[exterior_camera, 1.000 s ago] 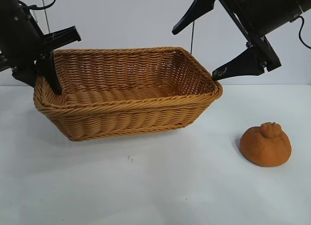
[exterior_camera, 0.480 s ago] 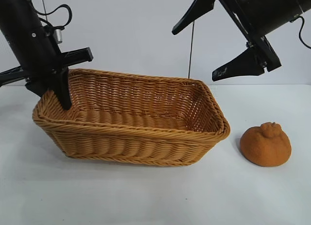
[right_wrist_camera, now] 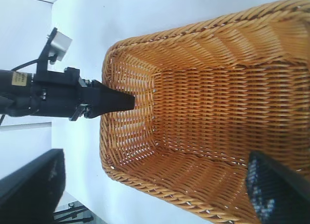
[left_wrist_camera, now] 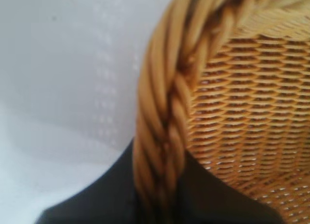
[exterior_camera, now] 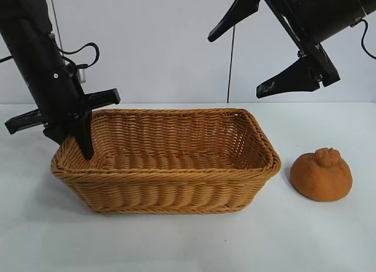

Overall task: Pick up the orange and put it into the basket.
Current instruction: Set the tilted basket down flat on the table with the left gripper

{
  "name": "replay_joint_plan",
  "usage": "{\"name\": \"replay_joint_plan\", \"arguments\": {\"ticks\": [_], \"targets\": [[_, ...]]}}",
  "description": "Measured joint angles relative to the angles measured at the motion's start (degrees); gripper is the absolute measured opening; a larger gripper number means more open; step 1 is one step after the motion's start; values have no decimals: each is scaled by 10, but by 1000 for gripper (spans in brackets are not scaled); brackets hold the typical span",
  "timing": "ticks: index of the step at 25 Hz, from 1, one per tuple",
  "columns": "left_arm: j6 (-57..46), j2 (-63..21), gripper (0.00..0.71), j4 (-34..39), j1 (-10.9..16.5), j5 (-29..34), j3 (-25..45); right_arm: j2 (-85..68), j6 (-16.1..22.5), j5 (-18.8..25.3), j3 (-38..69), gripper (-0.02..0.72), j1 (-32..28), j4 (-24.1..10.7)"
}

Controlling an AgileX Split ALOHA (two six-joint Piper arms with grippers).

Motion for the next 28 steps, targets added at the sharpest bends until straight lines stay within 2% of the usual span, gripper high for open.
{"name": "replay_joint_plan", "arguments": {"ticks": [2,4,6,7,8,9,11,18,28], "targets": [[0,0,88,-2,0,0,0,0,0,0,0,694,0,0],[0,1,167,-4,0,1,0,0,0,0,0,694,0,0],[0,1,320,-6,0,2,0,0,0,0,0,694,0,0],[0,1,428,-7,0,5,0,0,0,0,0,694,0,0],[0,1,493,-7,0,8,0,0,0,0,0,694,0,0],[0,1,550,-7,0,14,0,0,0,0,0,694,0,0],[0,-1,607,-7,0,23,0,0,0,0,0,694,0,0],[0,-47,641,11,0,43,-14,0,0,0,0,694,0,0],[0,-130,643,176,4,98,-87,0,0,4,0,694,0,0]]}}
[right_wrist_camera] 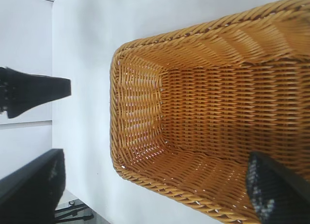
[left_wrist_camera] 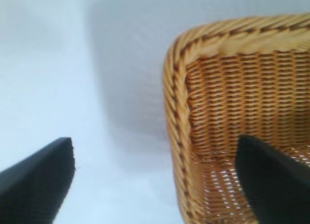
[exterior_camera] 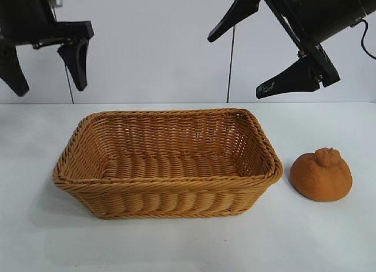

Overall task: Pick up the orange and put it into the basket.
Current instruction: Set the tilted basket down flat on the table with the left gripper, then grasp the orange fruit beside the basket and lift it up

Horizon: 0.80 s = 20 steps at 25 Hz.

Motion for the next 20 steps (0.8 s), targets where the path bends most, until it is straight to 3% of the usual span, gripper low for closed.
{"name": "replay_joint_plan", "arguments": {"ticks": [4,11,16,20], "targets": [[1,-2,643,16,27,12,0,0,0,1,0,694,0,0],[17,-2,643,22,97,21,0,0,0,5,0,694,0,0],[28,-13,643,22,105,20,9,0,0,5,0,694,0,0],[36,-47,643,22,105,20,56,0,0,5,0,694,0,0]]}}
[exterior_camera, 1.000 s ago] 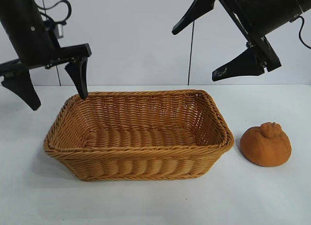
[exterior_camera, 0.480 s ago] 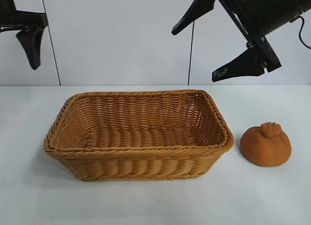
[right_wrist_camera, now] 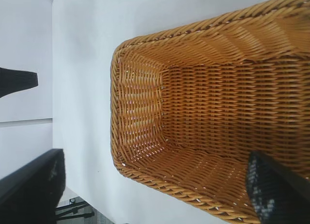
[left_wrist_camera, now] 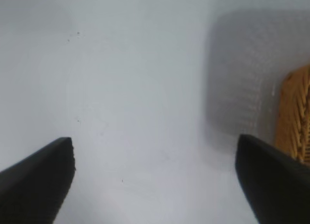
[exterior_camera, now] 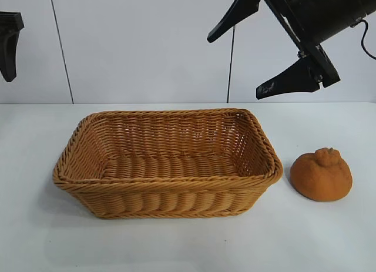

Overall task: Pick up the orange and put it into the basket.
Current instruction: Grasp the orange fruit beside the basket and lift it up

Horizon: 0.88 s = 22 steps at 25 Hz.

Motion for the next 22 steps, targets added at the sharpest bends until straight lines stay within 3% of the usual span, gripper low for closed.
{"name": "replay_joint_plan", "arguments": {"ticks": [6,18,22], "targets": [[13,-94,643,15,0,0,119,0,0,2,0,694,0,0],[13,-441,643,19,0,1,392,0,0,2,0,694,0,-2],[10,-536,643,19,0,-25,454,0,0,2,0,694,0,-2]]}}
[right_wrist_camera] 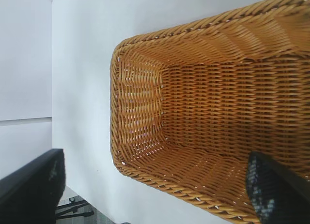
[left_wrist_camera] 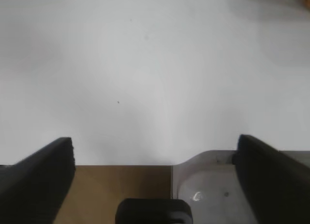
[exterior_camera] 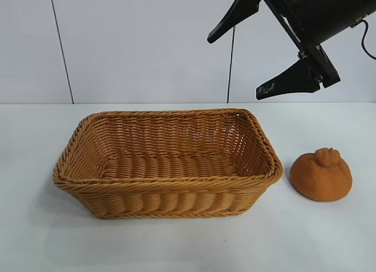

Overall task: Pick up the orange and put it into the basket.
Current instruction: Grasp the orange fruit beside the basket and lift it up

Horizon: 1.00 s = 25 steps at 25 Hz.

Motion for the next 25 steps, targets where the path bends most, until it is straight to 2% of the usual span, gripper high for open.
{"name": "replay_joint_plan", "arguments": {"ticks": [4,11,22,25], "targets": [[-4,-120,643,0,0,-32,75,0,0,0,0,694,0,0],[-4,-295,643,0,0,-34,153,0,0,3,0,694,0,0],[-4,-511,643,-6,0,-58,169,0,0,14,-1,694,0,-8],[-4,-533,643,-6,0,-58,170,0,0,16,-1,694,0,-23]]}}
